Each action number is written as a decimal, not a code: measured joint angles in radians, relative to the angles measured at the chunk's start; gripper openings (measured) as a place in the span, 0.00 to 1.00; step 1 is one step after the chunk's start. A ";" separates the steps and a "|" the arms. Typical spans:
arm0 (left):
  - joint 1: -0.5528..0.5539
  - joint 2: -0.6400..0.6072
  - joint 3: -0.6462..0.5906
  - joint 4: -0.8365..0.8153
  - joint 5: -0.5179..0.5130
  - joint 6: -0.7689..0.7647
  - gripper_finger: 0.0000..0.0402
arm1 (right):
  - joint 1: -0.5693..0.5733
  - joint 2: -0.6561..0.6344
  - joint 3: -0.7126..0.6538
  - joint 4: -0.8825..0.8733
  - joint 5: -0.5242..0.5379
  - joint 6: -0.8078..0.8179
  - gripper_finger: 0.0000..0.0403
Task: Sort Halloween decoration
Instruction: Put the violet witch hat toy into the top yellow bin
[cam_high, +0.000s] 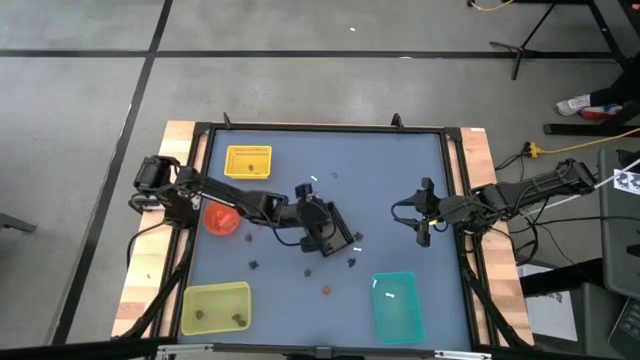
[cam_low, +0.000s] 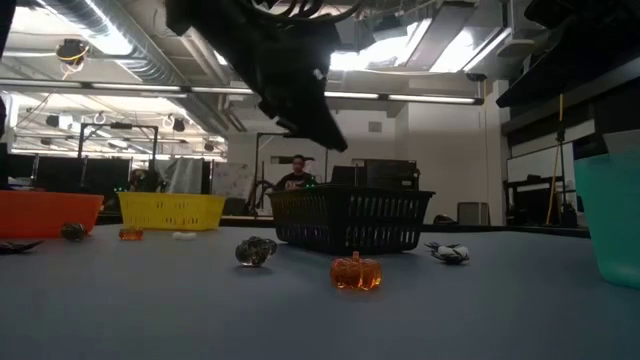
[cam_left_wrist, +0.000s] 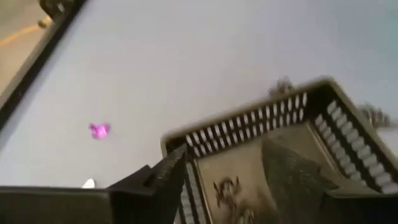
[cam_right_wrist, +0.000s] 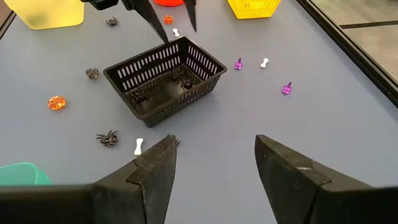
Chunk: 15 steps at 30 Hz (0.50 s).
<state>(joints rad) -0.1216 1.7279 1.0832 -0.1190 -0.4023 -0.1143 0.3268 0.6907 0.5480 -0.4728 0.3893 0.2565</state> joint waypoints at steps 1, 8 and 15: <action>0.007 0.000 0.000 0.022 0.000 0.010 0.50 | 0.000 0.000 0.000 0.000 0.000 0.000 0.53; 0.102 0.000 0.000 0.211 0.000 0.020 0.55 | 0.000 0.000 0.000 0.000 0.000 0.000 0.53; 0.240 -0.001 0.000 0.285 0.087 0.103 0.53 | 0.000 0.000 0.000 0.000 0.000 0.000 0.53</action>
<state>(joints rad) 0.1184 1.7271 1.0836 0.1659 -0.3150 -0.0117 0.3271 0.6907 0.5480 -0.4732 0.3893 0.2565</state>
